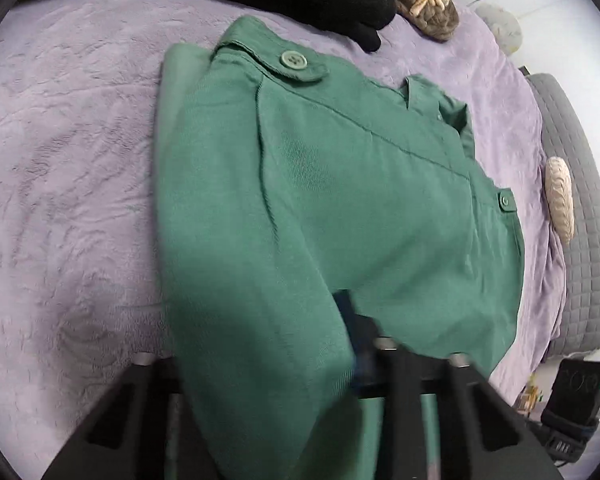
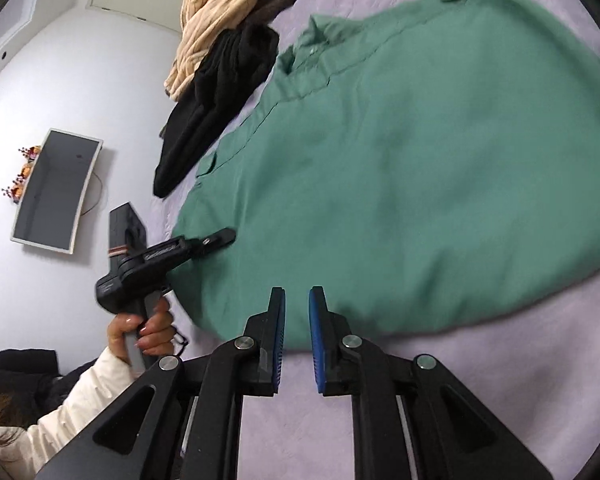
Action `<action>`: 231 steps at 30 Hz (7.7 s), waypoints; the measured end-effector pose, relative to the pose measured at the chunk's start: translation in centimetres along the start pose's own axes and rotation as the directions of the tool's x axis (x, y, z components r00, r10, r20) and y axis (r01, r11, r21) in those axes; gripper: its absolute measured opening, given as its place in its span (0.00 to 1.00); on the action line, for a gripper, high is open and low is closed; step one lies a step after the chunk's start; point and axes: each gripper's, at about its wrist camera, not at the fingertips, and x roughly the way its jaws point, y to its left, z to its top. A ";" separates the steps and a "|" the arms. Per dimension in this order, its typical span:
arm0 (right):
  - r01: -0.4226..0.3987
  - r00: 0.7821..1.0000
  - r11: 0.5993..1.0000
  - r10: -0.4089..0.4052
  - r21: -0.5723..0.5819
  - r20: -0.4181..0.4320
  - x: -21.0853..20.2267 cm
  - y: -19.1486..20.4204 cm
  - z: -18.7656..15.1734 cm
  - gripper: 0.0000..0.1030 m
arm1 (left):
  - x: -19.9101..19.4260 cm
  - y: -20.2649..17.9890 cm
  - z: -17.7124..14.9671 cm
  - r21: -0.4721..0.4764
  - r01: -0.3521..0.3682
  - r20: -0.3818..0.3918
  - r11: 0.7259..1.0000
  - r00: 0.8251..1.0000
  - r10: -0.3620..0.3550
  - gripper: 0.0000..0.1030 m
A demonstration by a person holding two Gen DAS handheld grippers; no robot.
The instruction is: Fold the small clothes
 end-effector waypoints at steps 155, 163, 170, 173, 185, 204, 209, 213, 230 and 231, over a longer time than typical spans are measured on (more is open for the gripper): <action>0.107 0.990 0.993 -0.112 -0.059 -0.086 -11.3 -18.5 12.3 0.78 | 5.2 -20.5 -7.0 0.101 -0.370 0.179 0.924 0.920 0.349 0.99; -0.008 0.992 1.000 0.008 0.000 -0.129 -9.8 -19.8 13.8 0.81 | 4.1 -19.7 -5.4 0.086 -0.203 0.142 0.975 0.971 0.190 0.99; -0.115 0.970 0.991 0.126 0.064 -0.207 -6.6 -21.1 15.0 0.81 | 7.5 -18.8 -4.5 0.081 -0.085 -0.001 0.993 0.996 0.085 0.99; -0.135 0.962 0.989 0.144 0.052 -0.234 -4.8 -20.8 15.5 0.82 | 9.1 -19.3 -4.5 0.079 -0.017 -0.040 0.997 0.999 0.020 0.99; -0.201 0.947 0.971 0.227 0.130 -0.228 -2.4 -20.4 16.5 0.35 | 12.6 -22.3 -3.9 0.125 0.000 -0.057 0.992 0.998 0.007 0.91; -0.422 0.877 0.903 0.430 0.083 -0.214 -8.0 -11.1 10.5 0.23 | 0.9 -22.4 -8.3 0.112 0.053 0.090 0.992 0.994 -0.064 0.50; -0.441 0.866 0.894 0.446 0.075 -0.225 -6.2 -7.9 6.3 0.23 | -3.0 -19.2 -12.4 0.140 -0.005 0.101 0.990 0.995 -0.009 0.50; -0.441 0.858 0.891 0.453 0.103 -0.243 -4.7 -6.4 1.3 0.23 | -5.9 -15.5 -16.1 0.126 -0.035 0.097 0.991 0.995 0.023 0.50; 0.119 0.981 0.992 -0.123 -0.037 -0.152 -6.7 -4.9 -2.0 0.46 | -10.4 -8.1 -25.0 0.138 -0.216 0.114 0.967 0.973 0.201 0.56; 0.105 0.986 0.993 -0.110 -0.047 -0.122 -7.4 -4.0 -1.6 0.44 | -11.1 -8.1 -24.9 0.139 -0.229 0.132 0.963 0.968 0.212 0.56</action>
